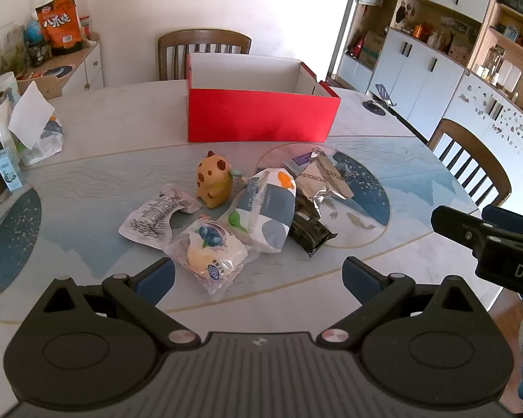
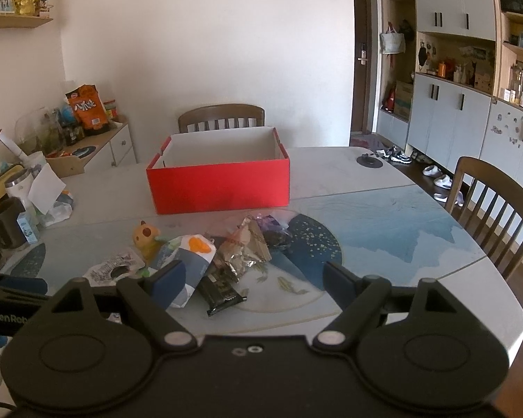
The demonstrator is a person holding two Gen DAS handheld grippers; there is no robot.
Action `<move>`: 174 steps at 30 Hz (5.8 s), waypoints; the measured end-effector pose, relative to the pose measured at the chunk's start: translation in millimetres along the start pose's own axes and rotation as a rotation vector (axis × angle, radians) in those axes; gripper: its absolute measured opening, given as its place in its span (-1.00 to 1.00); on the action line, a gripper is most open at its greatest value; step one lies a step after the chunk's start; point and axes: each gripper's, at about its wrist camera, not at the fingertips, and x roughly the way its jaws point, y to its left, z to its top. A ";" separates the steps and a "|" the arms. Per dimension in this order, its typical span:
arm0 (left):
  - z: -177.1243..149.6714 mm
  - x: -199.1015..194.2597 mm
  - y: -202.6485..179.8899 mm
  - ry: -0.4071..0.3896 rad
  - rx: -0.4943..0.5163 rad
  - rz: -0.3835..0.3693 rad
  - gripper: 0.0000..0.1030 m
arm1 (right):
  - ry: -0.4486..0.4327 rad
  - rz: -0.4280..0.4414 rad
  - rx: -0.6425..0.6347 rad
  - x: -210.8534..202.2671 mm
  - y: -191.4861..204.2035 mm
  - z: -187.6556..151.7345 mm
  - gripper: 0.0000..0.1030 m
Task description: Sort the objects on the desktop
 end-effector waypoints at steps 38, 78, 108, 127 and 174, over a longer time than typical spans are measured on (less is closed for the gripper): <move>16.8 83.2 21.8 0.080 -0.026 0.130 0.99 | 0.164 0.164 -0.201 110.1 0.1 -14.1 0.65; 10.6 139.3 52.5 0.180 -0.202 0.114 0.73 | 0.289 0.217 -0.303 200.3 18.3 -37.6 0.60; 3.7 109.9 54.1 0.148 -0.221 0.082 0.24 | 0.271 0.235 -0.259 177.1 13.2 -33.5 -0.31; 14.3 71.5 38.6 0.065 -0.183 0.044 0.24 | 0.210 0.224 -0.219 139.5 7.0 -16.9 -0.31; 160.7 88.3 5.9 -0.066 -0.082 0.015 0.24 | 0.096 0.315 -0.240 159.6 -36.1 167.5 -0.31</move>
